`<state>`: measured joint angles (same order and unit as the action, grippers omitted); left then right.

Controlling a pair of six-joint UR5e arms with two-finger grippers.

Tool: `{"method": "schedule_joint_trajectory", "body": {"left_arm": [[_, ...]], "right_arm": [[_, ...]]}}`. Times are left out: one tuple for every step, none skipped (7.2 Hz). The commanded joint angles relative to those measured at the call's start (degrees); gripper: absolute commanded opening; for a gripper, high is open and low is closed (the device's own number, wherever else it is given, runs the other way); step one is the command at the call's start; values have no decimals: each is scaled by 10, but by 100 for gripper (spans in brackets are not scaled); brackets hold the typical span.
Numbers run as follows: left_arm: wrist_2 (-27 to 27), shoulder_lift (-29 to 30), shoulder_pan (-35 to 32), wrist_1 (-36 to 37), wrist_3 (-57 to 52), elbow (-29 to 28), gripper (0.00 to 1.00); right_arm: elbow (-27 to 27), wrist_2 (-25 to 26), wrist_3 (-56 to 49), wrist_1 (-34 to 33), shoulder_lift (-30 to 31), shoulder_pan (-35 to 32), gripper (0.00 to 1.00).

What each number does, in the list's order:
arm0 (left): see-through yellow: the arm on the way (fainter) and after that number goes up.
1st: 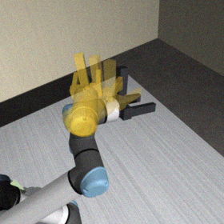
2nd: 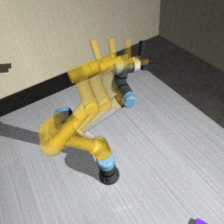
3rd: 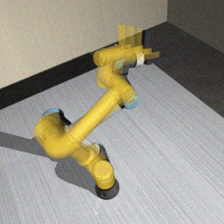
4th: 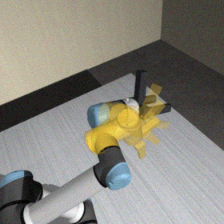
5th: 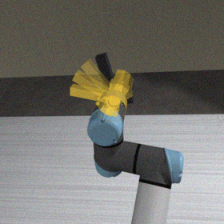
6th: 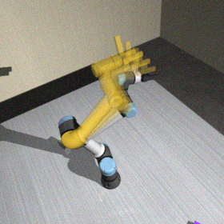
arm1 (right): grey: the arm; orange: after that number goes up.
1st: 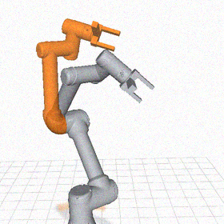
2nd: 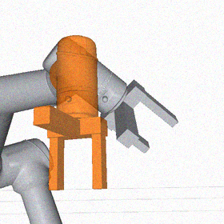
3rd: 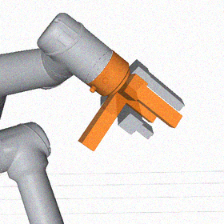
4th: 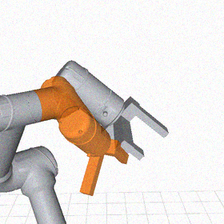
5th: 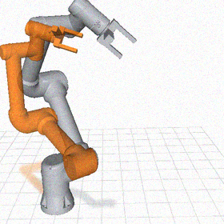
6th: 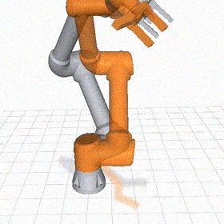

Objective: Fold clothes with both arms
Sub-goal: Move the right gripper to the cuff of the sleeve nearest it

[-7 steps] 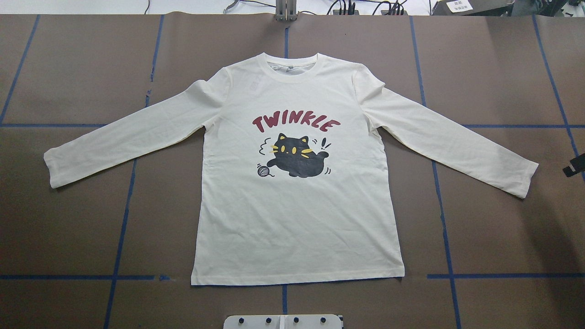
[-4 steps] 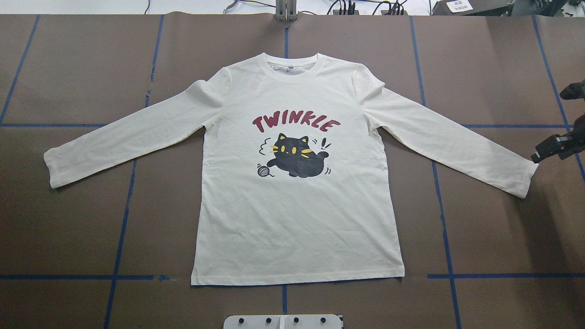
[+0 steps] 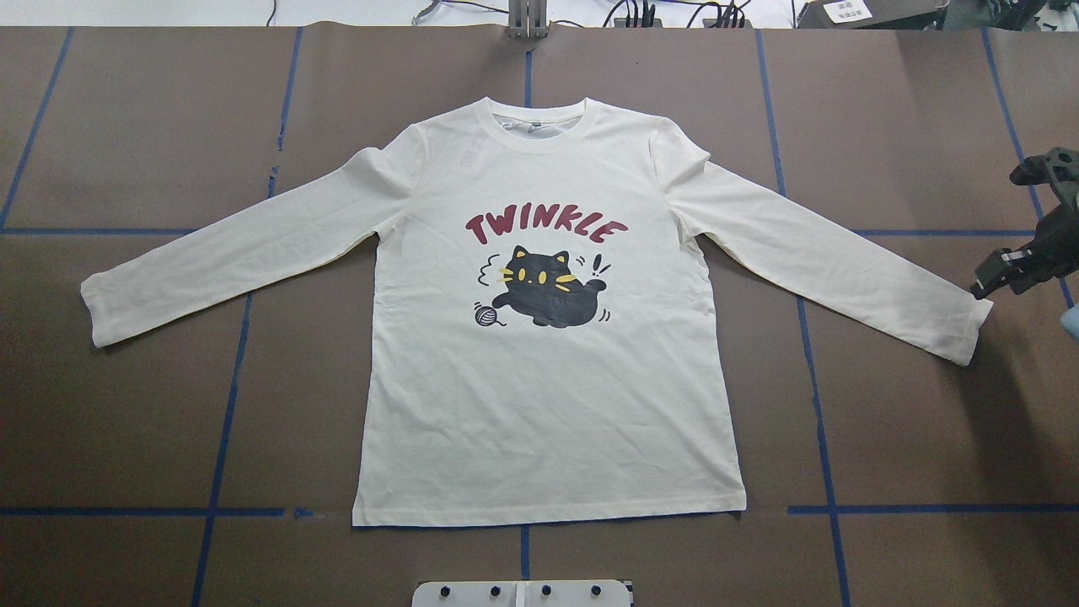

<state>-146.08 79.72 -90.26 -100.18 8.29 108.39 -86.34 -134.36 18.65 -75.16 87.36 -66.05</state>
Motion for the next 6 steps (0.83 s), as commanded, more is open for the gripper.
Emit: {"method": "schedule_joint_trajectory", "body": {"left_arm": [[1, 0, 0, -7, 1, 1, 100], [1, 0, 0, -7, 1, 1, 100], [1, 0, 0, -7, 1, 1, 100], [1, 0, 0, -7, 1, 2, 100], [1, 0, 0, -7, 1, 5, 100], [1, 0, 0, -7, 1, 6, 100]], "right_arm": [[22, 2, 1, 0, -3, 3, 66], [27, 1, 1, 0, -8, 3, 66], [30, 2, 0, 0, -8, 14, 66], [30, 3, 0, 0, -10, 16, 65], [32, 8, 0, 0, -10, 22, 65], [33, 9, 0, 0, -10, 22, 56]]}}
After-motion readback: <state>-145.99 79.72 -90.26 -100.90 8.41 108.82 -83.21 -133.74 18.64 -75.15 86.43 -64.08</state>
